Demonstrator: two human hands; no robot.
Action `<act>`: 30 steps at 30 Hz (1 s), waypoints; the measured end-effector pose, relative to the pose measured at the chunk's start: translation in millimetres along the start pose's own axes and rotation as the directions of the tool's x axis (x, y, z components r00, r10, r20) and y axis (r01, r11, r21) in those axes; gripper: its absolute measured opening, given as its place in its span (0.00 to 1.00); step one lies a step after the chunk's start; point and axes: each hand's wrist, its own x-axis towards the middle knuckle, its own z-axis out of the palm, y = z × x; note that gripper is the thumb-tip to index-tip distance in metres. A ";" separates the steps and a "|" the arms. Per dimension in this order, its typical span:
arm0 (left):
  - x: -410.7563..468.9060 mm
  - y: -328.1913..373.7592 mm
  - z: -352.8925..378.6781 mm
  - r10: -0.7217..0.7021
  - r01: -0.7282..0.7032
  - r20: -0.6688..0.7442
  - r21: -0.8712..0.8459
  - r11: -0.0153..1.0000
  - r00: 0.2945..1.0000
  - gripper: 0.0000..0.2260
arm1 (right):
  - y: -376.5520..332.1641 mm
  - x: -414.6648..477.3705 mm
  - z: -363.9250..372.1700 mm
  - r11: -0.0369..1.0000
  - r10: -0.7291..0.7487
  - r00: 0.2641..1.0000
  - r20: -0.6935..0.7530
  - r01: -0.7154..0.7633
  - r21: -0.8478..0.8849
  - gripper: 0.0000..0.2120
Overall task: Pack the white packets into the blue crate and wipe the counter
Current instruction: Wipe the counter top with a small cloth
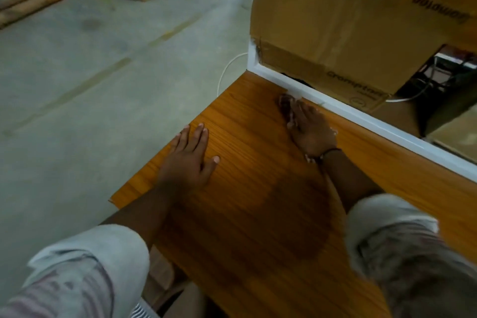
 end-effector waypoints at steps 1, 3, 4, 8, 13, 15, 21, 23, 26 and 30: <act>-1.6 -0.1 0.1 -0.002 0.002 -0.004 -0.006 1.000 1.000 0.36 | -5.6 -5.0 1.3 0.999 0.052 0.999 -0.010 -0.052 0.005 0.34; -2.4 0.1 -1.7 -0.004 0.004 -0.001 -0.016 1.000 1.000 0.36 | -47.3 -36.7 15.0 0.996 -0.086 0.996 0.038 0.085 0.040 0.33; -3.3 1.0 -2.4 -0.006 0.006 -0.002 -0.016 1.000 1.000 0.36 | -70.9 -62.6 21.8 0.976 -0.215 0.973 0.086 0.213 0.035 0.32; -5.8 3.4 -5.0 -0.008 0.007 -0.013 -0.006 1.000 1.000 0.34 | -61.8 -110.7 27.5 0.953 -0.303 0.953 0.007 0.302 0.035 0.29; -8.4 3.7 0.8 -0.018 0.018 -0.005 0.018 1.000 1.000 0.33 | -61.1 -139.9 23.9 0.986 0.141 0.988 -0.066 -0.134 0.095 0.32; -12.3 7.1 3.0 -0.045 0.044 0.011 0.021 0.999 0.999 0.33 | -108.5 -188.6 39.0 0.983 -0.156 0.988 -0.009 0.156 0.094 0.31; -46.0 31.1 5.7 -0.007 0.006 0.057 0.018 1.000 0.998 0.33 | -83.9 -227.3 34.4 0.996 0.053 0.994 -0.093 -0.046 0.076 0.28; -57.4 36.0 6.8 0.016 -0.017 0.052 0.016 1.000 0.999 0.33 | -83.3 -228.1 34.1 0.967 0.238 0.969 -0.058 -0.231 0.104 0.28; -65.7 40.2 7.4 0.029 -0.031 0.042 0.035 0.999 0.999 0.33 | -131.4 -257.2 38.6 0.996 0.031 0.999 -0.031 -0.028 0.087 0.29; -66.8 41.2 6.5 0.026 -0.028 0.056 0.038 0.999 0.998 0.34 | -140.4 -286.7 37.6 0.991 -0.085 0.996 -0.010 0.086 0.100 0.29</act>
